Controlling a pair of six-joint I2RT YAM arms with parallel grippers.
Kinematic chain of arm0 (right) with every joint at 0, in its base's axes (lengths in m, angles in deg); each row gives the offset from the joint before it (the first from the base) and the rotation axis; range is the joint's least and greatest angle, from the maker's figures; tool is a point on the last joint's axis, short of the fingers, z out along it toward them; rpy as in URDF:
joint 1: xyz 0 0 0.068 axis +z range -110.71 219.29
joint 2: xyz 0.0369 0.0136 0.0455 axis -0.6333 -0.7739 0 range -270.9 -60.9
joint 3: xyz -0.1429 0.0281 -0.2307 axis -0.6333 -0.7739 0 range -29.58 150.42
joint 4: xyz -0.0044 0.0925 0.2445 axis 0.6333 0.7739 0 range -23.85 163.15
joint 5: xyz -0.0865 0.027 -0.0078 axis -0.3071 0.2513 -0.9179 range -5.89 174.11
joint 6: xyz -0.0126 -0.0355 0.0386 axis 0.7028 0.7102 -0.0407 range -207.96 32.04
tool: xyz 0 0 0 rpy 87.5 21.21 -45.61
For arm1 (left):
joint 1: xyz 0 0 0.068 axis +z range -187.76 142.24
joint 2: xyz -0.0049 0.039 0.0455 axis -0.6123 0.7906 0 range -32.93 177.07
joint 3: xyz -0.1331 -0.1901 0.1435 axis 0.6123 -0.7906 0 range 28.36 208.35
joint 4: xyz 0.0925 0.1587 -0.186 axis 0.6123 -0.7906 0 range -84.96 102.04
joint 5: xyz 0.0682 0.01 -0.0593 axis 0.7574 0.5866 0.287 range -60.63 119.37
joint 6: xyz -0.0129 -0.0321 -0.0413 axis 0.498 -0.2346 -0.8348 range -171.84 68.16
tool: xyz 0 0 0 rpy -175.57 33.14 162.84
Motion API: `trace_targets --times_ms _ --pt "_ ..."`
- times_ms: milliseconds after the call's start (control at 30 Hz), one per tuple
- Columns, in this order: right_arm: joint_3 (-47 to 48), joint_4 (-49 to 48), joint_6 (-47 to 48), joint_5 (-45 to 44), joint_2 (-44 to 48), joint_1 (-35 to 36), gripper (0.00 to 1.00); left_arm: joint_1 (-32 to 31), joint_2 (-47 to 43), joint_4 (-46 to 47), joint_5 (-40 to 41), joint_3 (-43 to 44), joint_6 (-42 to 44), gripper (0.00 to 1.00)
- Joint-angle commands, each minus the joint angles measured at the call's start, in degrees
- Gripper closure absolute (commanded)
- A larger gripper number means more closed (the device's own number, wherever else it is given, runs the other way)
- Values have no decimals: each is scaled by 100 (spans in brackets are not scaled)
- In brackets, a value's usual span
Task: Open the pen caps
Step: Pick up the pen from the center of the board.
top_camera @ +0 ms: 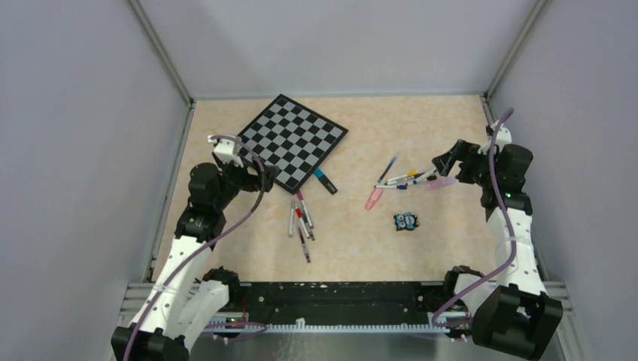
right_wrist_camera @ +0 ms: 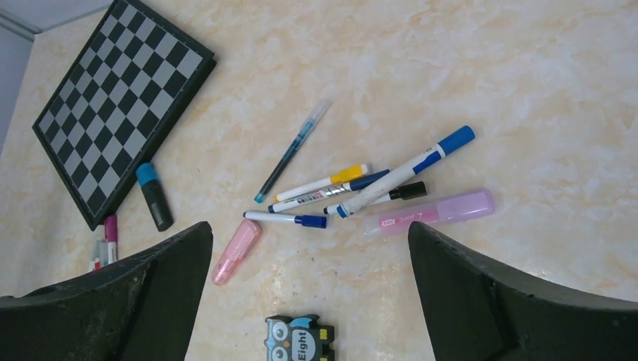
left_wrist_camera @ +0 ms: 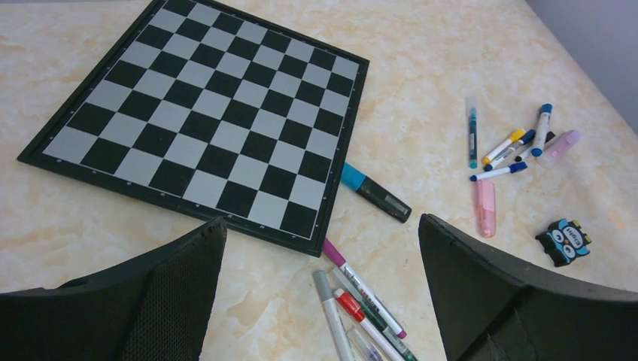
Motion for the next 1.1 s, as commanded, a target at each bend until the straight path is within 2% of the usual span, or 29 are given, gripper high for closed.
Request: trace_targets --times_ms 0,100,267,333,433,567,833,933,1067 --pt "183 -238 -87 111 265 8 1 11 -93 478 -434 49 -187 1" --pt "15 -399 23 687 414 8 1 12 -95 505 -649 -48 -562 1" --pt "-612 -1206 442 3000 530 6 1 24 -110 -168 -916 -131 -1386 1" --pt "-666 -1214 732 3557 468 4 1 20 -214 -353 -953 -219 -1646 1" --pt "-359 -406 1657 3880 286 6 1 17 -324 -471 -1091 -454 -2045 1" --pt "-131 384 2351 3927 74 8 1 13 -176 -393 -1551 -692 -2361 1" --pt "-275 338 2637 4264 -13 10 2 -16 478 -1167 -1422 -240 -1882 3" --pt "-264 444 2829 4295 6 4 2 -154 622 -1553 -1107 -145 -1704 10" --pt "-303 406 2858 4170 25 4 2 -1002 629 -1991 7 -12 -1573 11"
